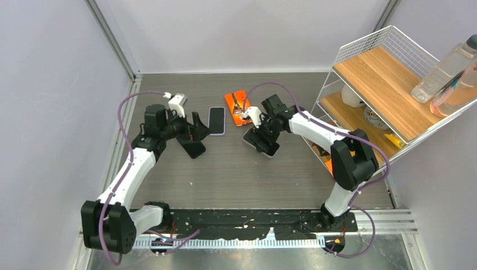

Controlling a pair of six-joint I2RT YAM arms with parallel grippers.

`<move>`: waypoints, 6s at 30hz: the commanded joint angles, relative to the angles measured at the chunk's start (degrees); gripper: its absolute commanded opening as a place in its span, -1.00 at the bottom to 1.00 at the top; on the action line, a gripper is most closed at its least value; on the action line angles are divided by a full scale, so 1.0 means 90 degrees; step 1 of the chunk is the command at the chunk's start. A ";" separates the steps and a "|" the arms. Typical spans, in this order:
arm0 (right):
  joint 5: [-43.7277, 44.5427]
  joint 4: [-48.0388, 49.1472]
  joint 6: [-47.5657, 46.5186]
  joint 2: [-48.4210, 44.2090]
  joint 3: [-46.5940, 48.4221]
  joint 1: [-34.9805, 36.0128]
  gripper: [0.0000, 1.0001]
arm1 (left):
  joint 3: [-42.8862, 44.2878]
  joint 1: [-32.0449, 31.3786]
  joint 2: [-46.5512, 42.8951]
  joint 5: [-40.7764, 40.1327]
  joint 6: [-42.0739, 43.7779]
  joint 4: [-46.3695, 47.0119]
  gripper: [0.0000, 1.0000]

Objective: Take the phone out of the phone case
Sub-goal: Pick up the phone at the center of the board, then remove the phone case from the phone.

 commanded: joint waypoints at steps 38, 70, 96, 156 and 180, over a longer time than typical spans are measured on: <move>0.0610 0.0459 -0.0105 -0.1885 0.1038 0.1388 -0.90 | 0.2658 -0.1467 0.3235 0.3450 -0.2231 -0.0151 -0.12; -0.0930 -0.1359 -0.0247 -0.2486 0.2069 0.1175 0.91 | 0.2691 -0.1454 0.0617 0.2875 0.2545 -0.2596 -1.00; -0.3496 -0.2157 -0.0566 -0.1454 0.2402 0.1169 -0.24 | 0.1090 -0.1463 -0.0966 0.3041 0.0599 0.0461 -1.00; -0.1156 -0.1433 -0.0776 -0.1985 0.1575 0.1511 -0.90 | 0.1173 -0.1454 0.0674 0.4034 -0.3087 0.1802 -1.00; 0.0047 -0.1074 -0.1015 -0.2144 0.1494 0.1810 -0.90 | 0.0695 -0.1405 0.2250 0.4171 -0.5616 0.4132 -1.00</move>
